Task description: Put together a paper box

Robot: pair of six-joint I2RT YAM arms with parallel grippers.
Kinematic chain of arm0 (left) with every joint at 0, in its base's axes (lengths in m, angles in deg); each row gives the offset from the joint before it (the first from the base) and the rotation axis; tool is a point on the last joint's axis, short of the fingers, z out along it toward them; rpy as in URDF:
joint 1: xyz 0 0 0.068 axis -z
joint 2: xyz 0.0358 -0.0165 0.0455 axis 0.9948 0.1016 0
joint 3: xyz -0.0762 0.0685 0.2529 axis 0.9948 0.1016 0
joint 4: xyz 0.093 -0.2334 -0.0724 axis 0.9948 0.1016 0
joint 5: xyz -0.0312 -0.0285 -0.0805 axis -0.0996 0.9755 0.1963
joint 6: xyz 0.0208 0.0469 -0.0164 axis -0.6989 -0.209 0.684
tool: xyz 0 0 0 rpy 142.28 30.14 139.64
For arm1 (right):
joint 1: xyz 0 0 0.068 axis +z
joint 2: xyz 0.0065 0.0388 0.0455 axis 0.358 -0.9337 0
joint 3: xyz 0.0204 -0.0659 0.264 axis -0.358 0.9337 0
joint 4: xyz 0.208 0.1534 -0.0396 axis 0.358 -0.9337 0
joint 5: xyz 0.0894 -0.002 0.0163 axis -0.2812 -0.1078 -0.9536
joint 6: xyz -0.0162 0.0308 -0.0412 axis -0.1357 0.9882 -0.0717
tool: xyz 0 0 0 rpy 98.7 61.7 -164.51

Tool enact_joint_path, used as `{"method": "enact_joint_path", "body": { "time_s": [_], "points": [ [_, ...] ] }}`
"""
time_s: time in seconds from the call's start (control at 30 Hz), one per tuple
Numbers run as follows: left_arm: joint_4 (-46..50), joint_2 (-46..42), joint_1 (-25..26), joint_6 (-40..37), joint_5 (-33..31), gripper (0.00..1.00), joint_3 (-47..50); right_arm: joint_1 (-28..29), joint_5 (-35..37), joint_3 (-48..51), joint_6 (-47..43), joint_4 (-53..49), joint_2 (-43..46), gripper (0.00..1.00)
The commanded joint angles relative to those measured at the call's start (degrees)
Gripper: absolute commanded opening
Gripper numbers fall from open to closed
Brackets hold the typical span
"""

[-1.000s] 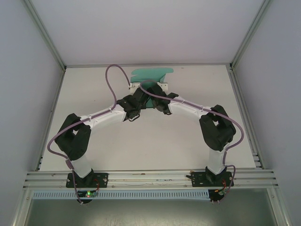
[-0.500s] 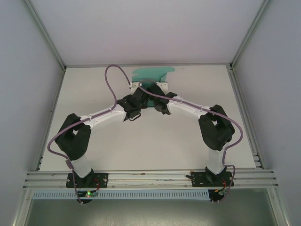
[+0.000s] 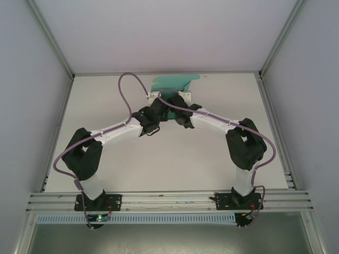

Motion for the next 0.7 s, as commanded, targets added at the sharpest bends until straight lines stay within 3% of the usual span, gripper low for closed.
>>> {"method": "enact_joint_path", "body": {
  "time_s": [0.0,0.13,0.17,0.27,0.3,0.4,0.53,0.67],
  "points": [
    [6.54,-4.33,0.69,-2.26,-2.32,0.00,0.31,-5.43,9.39,1.84,-1.02,-0.21,-1.09,0.00],
    [6.80,-4.18,0.73,-2.47,-2.32,0.00,0.07,-5.53,8.78,2.00,-0.86,0.44,-1.11,0.01],
    [6.89,-4.08,0.67,-2.48,-2.49,0.00,-0.02,-5.61,8.83,2.27,-0.34,0.43,-0.72,0.11],
    [6.72,-4.22,0.67,-2.56,-2.70,0.00,-0.15,-6.13,4.72,4.30,-1.38,3.63,1.51,0.20],
    [6.90,-4.24,0.68,-2.64,-2.74,0.00,-0.12,-6.46,2.46,5.19,-1.95,5.08,2.52,0.30],
    [6.96,-4.17,0.71,-2.72,-3.60,0.00,0.06,-7.85,-5.71,8.05,-3.00,9.45,5.70,0.48],
    [6.94,-4.21,0.71,-3.00,-3.93,0.00,0.40,-9.48,-14.04,12.83,-3.46,15.75,9.78,0.51],
    [6.18,-4.11,0.67,-3.00,-3.53,0.00,0.77,-9.72,-14.87,14.35,-3.88,17.61,10.63,0.57]
  ]
}}
